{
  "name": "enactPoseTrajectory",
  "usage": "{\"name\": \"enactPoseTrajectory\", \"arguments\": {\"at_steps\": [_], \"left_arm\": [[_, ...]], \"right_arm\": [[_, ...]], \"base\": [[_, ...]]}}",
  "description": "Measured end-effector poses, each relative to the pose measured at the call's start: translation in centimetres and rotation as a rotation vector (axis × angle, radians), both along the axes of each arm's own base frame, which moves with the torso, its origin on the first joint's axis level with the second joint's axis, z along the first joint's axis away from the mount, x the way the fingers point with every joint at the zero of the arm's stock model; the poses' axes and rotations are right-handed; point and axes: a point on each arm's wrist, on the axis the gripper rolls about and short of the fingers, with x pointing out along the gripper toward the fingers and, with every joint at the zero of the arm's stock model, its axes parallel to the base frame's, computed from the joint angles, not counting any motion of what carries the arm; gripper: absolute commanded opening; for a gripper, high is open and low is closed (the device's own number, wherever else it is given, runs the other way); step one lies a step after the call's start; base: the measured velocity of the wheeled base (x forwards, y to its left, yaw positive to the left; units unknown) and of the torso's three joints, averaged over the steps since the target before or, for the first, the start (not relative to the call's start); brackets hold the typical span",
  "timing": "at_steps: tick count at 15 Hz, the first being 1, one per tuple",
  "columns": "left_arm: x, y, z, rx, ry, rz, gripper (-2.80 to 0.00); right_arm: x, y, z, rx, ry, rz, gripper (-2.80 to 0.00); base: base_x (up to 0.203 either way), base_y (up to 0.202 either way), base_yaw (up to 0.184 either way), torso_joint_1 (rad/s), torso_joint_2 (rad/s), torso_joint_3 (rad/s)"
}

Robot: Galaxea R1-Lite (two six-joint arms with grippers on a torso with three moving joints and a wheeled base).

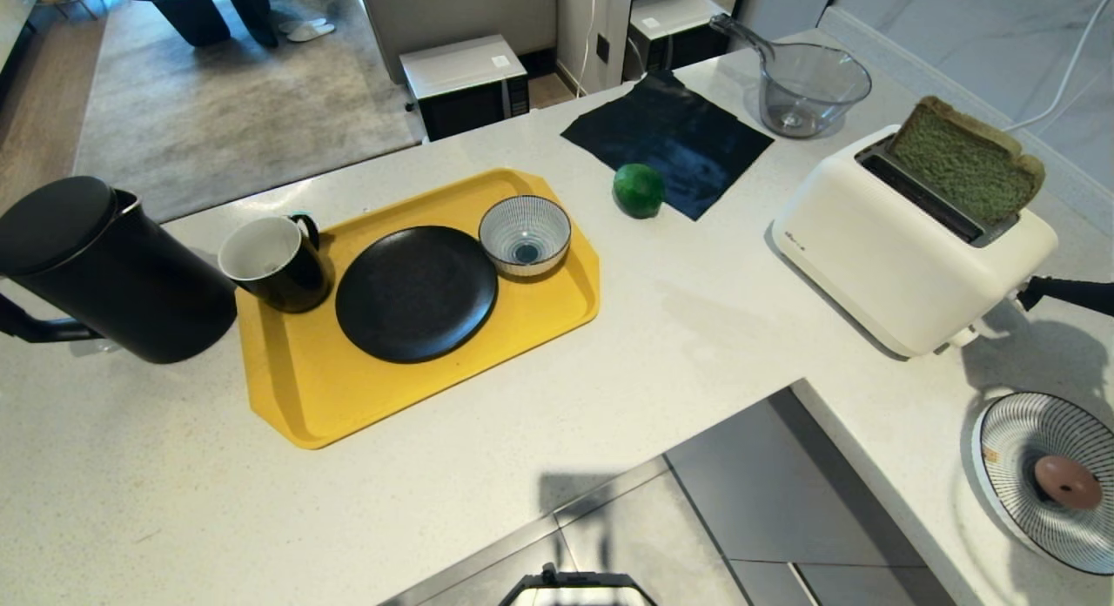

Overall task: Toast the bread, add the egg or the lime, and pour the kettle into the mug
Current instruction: Use a bread toaster

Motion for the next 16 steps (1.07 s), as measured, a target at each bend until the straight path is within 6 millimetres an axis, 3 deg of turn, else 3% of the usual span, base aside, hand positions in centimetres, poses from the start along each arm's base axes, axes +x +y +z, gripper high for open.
{"name": "enactPoseTrajectory", "arguments": {"at_steps": [16], "left_arm": [[0.0,0.0,0.0,0.0,0.0,0.0,-2.8]], "right_arm": [[2.3,-0.2,-2.0,0.008,0.056,0.0,-2.8]], "base": [[0.0,0.0,0.0,0.0,0.0,0.0]]}}
